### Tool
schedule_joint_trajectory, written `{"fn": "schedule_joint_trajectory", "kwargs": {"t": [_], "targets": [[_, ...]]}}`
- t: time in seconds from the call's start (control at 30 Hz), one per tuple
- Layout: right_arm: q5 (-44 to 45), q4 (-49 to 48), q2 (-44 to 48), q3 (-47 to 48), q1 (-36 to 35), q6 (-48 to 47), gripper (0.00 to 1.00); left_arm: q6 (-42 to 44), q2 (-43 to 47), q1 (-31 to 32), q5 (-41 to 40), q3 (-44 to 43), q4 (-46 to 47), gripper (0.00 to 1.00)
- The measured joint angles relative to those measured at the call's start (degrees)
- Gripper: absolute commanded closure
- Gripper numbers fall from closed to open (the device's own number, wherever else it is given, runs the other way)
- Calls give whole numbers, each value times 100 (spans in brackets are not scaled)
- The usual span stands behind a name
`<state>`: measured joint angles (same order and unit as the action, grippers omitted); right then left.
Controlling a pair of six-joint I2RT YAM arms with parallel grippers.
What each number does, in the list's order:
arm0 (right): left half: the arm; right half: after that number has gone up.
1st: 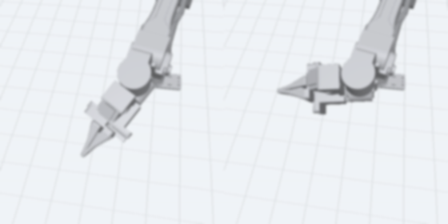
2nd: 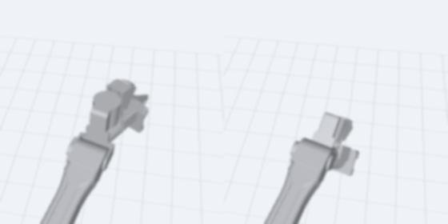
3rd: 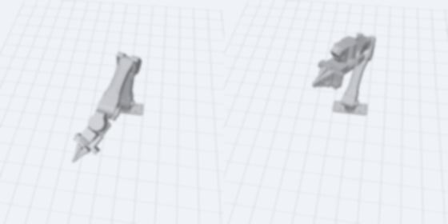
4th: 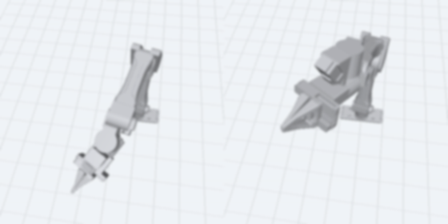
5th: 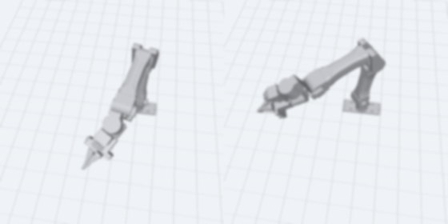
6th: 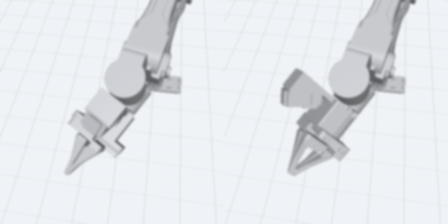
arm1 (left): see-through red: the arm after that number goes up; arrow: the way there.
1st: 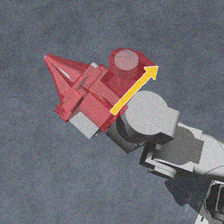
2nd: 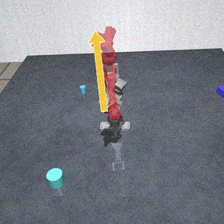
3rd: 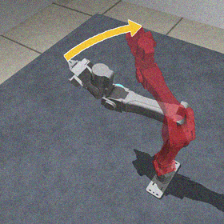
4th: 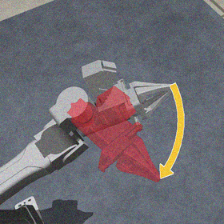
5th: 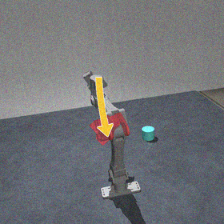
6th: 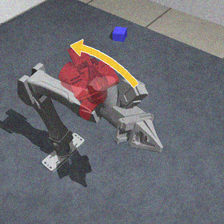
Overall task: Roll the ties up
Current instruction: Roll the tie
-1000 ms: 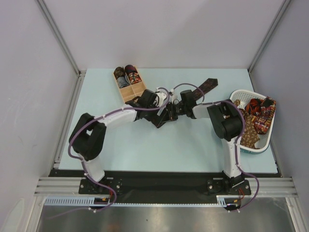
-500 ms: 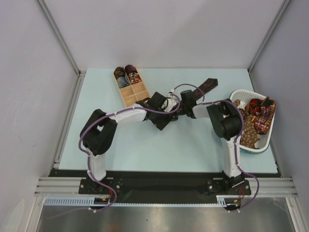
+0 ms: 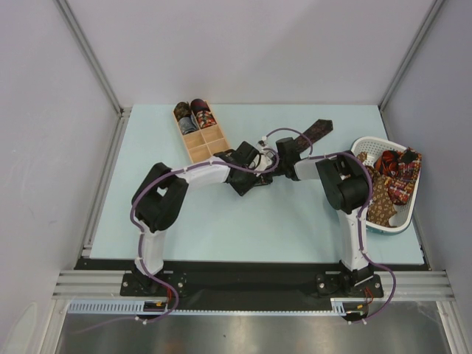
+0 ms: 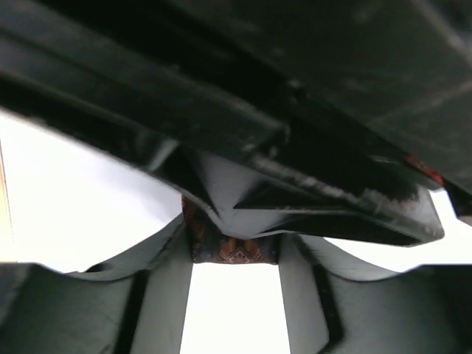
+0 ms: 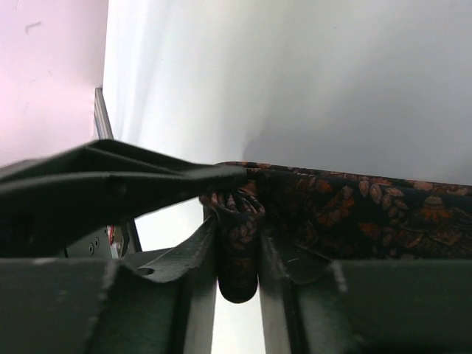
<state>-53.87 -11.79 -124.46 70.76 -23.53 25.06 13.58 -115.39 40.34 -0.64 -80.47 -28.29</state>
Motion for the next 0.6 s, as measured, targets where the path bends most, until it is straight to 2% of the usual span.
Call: {"fn": "schedule_joint_trajectory", "kwargs": {"t": [0.07,0.17,0.4,0.6], "targets": [[13,11,0,0,2,-2,59,2,0,17,-9,0,-28,53],[22,9,2,4,22,-2,56,0,0,17,-9,0,-90,55],[72,0,70,-28,52,9,54,-9,0,17,-4,0,-98,57],[262,-37,216,-236,151,33,58,-79,0,-2,48,0,-103,59]]}}
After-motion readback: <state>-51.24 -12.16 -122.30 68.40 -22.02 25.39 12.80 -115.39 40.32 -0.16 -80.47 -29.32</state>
